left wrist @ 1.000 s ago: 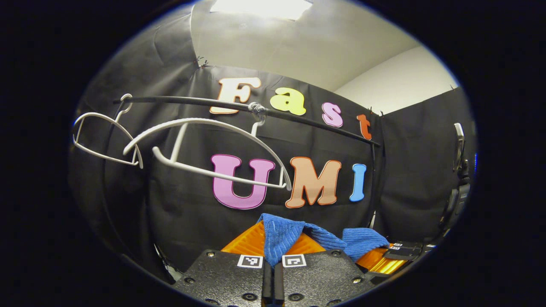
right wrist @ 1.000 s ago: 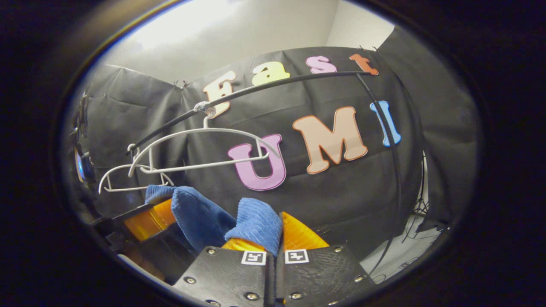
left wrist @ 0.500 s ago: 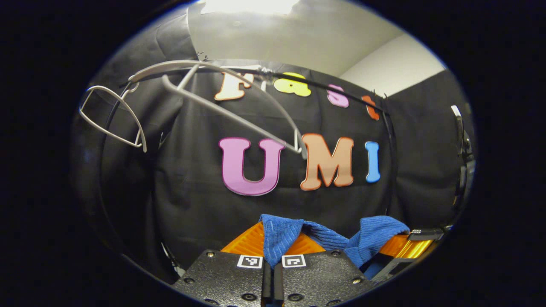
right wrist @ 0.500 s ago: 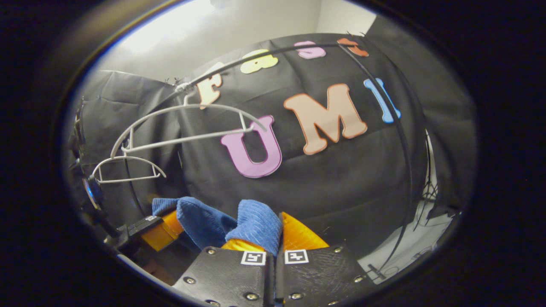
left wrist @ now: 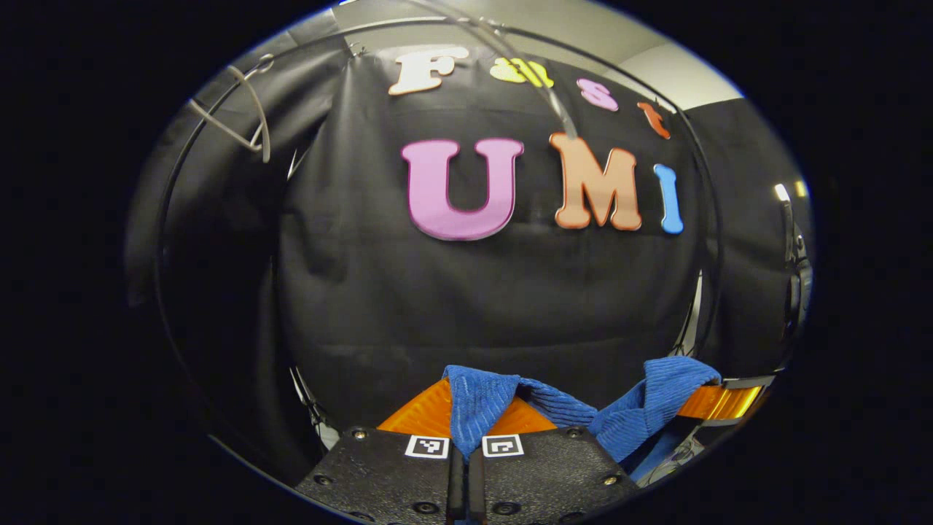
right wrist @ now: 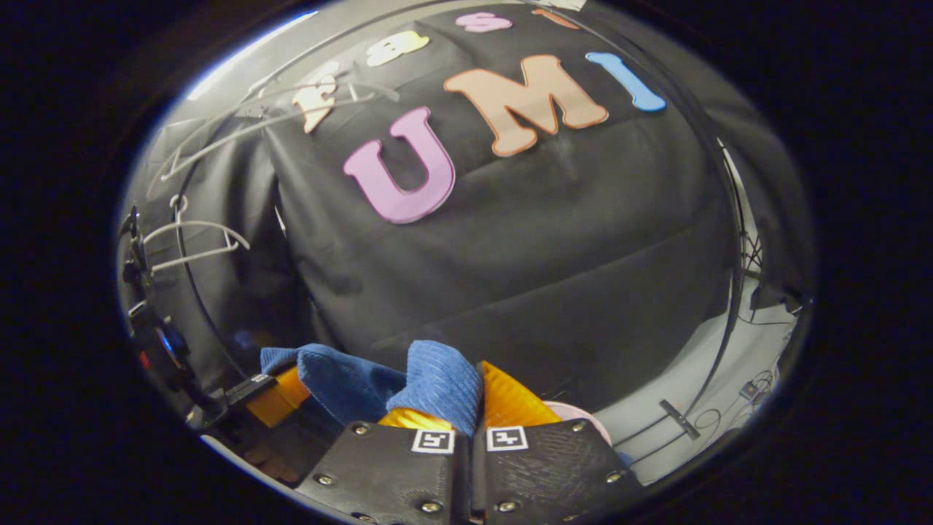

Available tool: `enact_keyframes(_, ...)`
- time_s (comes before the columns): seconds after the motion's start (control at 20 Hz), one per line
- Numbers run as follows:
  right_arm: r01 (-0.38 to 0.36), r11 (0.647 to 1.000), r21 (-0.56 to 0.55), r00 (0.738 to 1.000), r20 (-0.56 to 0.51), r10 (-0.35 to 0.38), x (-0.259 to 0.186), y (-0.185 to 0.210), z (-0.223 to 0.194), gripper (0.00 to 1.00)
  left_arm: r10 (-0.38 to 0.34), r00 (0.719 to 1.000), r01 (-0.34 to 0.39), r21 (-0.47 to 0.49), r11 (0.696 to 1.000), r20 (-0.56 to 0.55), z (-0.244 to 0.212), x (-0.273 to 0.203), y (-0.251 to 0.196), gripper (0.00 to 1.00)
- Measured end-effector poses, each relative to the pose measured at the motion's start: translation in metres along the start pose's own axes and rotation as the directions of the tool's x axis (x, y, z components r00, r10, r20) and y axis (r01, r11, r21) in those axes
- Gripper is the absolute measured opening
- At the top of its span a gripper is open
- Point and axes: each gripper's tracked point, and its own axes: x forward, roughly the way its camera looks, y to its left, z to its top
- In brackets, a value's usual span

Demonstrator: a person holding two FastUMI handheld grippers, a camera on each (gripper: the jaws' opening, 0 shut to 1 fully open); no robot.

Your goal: Grasp the clothes on the hanger with both hands and then place them into the laundry hamper below.

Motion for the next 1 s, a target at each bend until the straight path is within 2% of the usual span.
enact_keyframes(0.15,-0.004,0.999,-0.041,0.999,-0.035,0.003,0.019,0.005,-0.028,0.0,0.021,0.997,-0.022,-0.014,1.0,-0.077,-0.045,0.014,0.021,0.02)
enact_keyframes(0.2,-0.002,0.999,-0.05,0.999,-0.046,0.0,0.03,0.007,-0.039,0.02,0.029,0.995,-0.031,-0.016,0.999,-0.092,-0.06,0.019,0.027,0.03)
enact_keyframes(0.4,0.071,0.99,-0.124,0.987,-0.137,-0.088,0.064,-0.025,-0.099,0.02,0.033,0.983,-0.042,-0.049,0.998,-0.179,-0.126,0.037,0.04,0.04)
enact_keyframes(0.55,0.107,0.983,-0.15,0.968,-0.21,-0.137,0.084,-0.051,-0.153,0.03,0.021,0.957,-0.042,-0.066,0.997,-0.291,-0.188,0.045,0.046,0.04)
enact_keyframes(0.7,0.149,0.974,-0.169,0.938,-0.289,-0.193,0.093,-0.077,-0.197,0.04,0.024,0.919,-0.047,-0.049,0.998,-0.395,-0.241,0.051,0.045,0.04)
enact_keyframes(0.9,0.212,0.958,-0.192,0.891,-0.366,-0.271,0.093,-0.096,-0.228,0.04,0.028,0.865,-0.038,-0.01,0.999,-0.501,-0.292,0.048,0.044,0.04)
enact_keyframes(1.0,0.229,0.954,-0.195,0.876,-0.385,-0.289,0.093,-0.104,-0.237,0.03,0.024,0.835,-0.03,-0.002,1.0,-0.55,-0.316,0.049,0.042,0.04)
